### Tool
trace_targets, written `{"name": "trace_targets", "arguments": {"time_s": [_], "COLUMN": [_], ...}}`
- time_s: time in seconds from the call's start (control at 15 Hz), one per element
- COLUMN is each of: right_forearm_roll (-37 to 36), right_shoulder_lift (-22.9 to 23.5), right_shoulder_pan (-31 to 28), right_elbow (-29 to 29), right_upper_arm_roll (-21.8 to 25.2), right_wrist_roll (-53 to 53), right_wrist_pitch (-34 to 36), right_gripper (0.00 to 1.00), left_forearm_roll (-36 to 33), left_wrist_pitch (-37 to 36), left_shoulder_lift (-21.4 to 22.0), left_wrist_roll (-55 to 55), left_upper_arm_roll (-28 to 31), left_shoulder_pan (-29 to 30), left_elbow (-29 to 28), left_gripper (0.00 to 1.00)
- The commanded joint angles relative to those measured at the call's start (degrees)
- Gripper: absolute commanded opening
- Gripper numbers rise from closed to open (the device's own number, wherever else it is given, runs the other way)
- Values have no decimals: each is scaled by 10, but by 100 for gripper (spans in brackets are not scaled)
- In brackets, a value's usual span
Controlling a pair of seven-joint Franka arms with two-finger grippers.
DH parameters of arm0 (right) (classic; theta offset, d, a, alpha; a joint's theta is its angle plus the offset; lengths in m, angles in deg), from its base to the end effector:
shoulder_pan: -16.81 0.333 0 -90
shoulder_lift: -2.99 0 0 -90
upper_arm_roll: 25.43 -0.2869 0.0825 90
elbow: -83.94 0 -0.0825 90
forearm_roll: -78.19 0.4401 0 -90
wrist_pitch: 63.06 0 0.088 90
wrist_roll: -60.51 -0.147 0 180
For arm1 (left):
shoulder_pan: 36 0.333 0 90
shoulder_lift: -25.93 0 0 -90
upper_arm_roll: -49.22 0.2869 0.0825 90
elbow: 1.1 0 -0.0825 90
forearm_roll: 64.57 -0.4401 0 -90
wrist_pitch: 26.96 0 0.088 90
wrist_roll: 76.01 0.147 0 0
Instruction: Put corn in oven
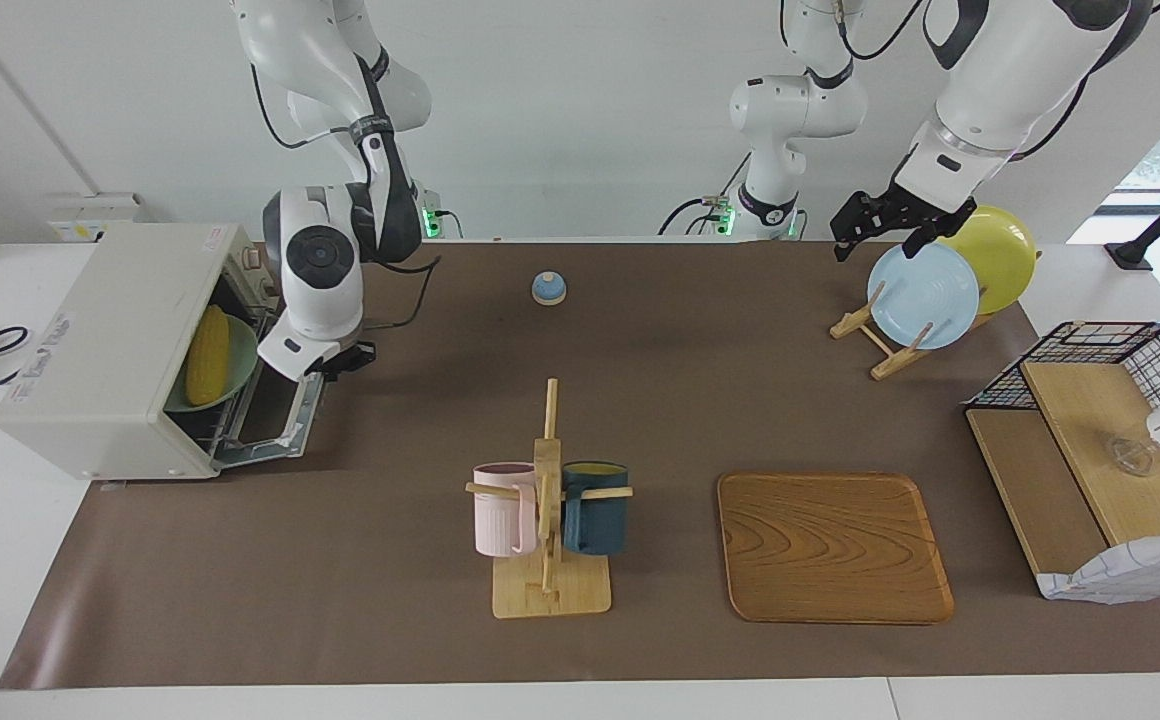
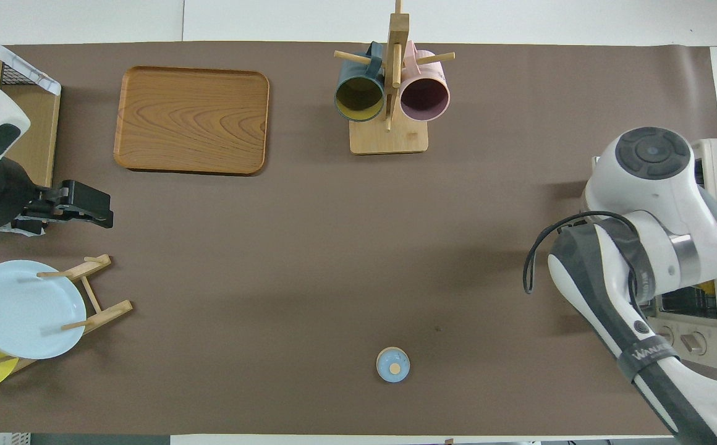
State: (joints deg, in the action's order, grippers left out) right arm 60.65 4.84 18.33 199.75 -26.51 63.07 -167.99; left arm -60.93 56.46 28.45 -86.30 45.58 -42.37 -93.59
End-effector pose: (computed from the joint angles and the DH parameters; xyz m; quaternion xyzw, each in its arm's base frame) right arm 0.5769 -0.0098 0.3280 0.9788 0.0996 -0.1095 0.1418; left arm 0.5699 -0.1112 0.5501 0.9979 0.0007 -0.0616 0.0198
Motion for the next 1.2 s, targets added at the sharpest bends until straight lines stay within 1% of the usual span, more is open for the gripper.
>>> {"name": "trace_targets", "arguments": {"time_s": [0.0,0.2,0.33,0.4,0.47,0.6,0.66,0.73,0.8,1.0,1.06,1.13], "right_forearm_roll": [-35,-14,-2,11,35,124,154,165,166,167,166,164], "right_shoulder_lift": [-2,-20,-26,-26,-26,-27,-27,-26,-26,-26,-26,-26], "right_shoulder_pan": [-43,-75,-80,-79,-80,-94,-98,-94,-91,-79,-75,-68], "right_elbow": [-6,-8,-8,-23,-58,-146,-188,-219,-236,-249,-252,-254], "right_upper_arm_roll": [20,20,20,19,19,22,22,21,17,7,6,5], "right_wrist_roll": [55,112,119,114,114,115,115,115,113,111,110,106], "right_wrist_pitch": [-5,-4,2,14,49,129,165,189,198,202,206,216], "right_gripper": [0,0,0,0,0,0,0,0,0,0,10,49], "left_forearm_roll": [-10,-10,-10,-10,-10,-10,-10,-10,-10,-10,-10,-10], "left_wrist_pitch": [2,2,2,2,2,1,2,2,2,1,2,2], "left_shoulder_lift": [8,8,8,8,8,8,8,8,8,8,8,8], "left_wrist_roll": [4,4,4,4,4,4,4,4,4,4,4,4], "left_upper_arm_roll": [-6,-6,-6,-6,-6,-6,-6,-6,-6,-6,-6,-6], "left_shoulder_pan": [7,7,7,7,7,7,7,7,7,7,7,7], "left_elbow": [-4,-4,-4,-4,-4,-4,-4,-4,-4,-4,-4,-4], "left_gripper": [100,100,100,100,100,100,100,100,100,100,100,100]}}
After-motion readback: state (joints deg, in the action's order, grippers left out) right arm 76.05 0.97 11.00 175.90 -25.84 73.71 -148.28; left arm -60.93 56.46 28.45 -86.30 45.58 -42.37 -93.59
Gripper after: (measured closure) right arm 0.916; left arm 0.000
